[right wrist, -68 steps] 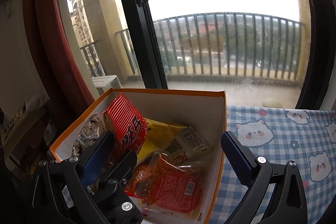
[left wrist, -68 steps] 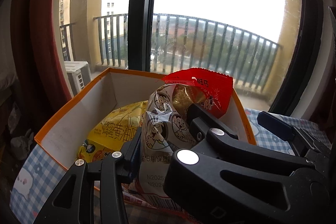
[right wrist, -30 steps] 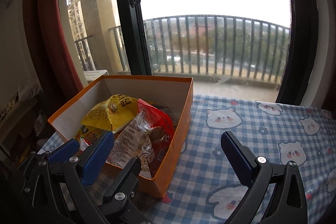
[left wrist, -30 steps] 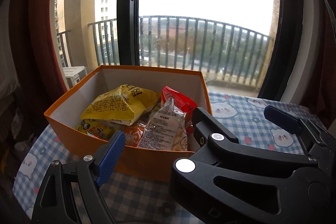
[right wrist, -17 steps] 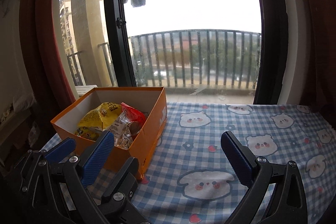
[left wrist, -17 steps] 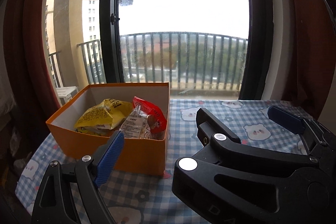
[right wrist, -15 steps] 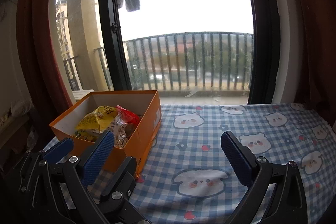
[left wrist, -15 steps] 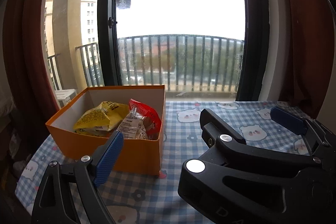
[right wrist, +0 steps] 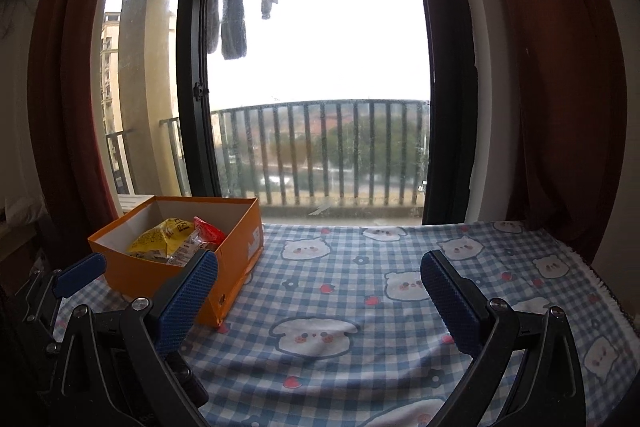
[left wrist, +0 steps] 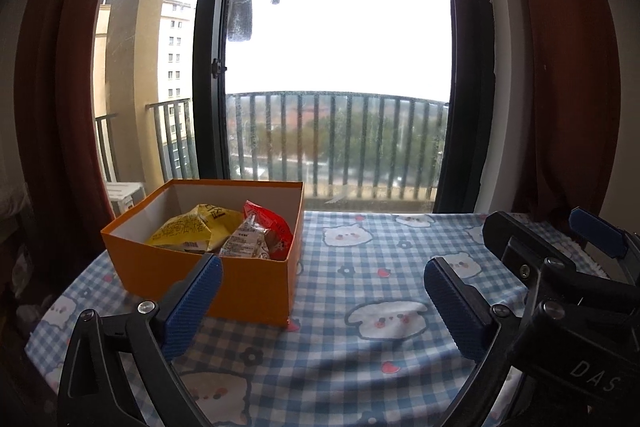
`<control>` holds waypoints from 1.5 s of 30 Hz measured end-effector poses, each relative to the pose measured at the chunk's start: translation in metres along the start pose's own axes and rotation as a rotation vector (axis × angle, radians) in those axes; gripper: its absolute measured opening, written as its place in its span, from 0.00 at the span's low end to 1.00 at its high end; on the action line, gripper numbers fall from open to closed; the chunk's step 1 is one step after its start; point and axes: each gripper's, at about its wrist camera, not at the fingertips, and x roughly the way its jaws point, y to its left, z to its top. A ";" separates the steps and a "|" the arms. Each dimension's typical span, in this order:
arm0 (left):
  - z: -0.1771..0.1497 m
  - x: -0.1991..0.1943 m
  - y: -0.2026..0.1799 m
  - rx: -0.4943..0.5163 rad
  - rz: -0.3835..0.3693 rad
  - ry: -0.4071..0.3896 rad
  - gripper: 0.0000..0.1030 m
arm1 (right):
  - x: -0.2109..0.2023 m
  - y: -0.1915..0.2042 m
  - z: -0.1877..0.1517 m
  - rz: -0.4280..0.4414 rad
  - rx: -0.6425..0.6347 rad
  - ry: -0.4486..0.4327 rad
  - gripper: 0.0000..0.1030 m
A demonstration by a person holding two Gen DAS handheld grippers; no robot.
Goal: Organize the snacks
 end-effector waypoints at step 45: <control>-0.015 -0.023 0.002 -0.050 0.033 -0.034 0.99 | -0.016 -0.046 -0.024 -0.010 0.043 -0.006 0.99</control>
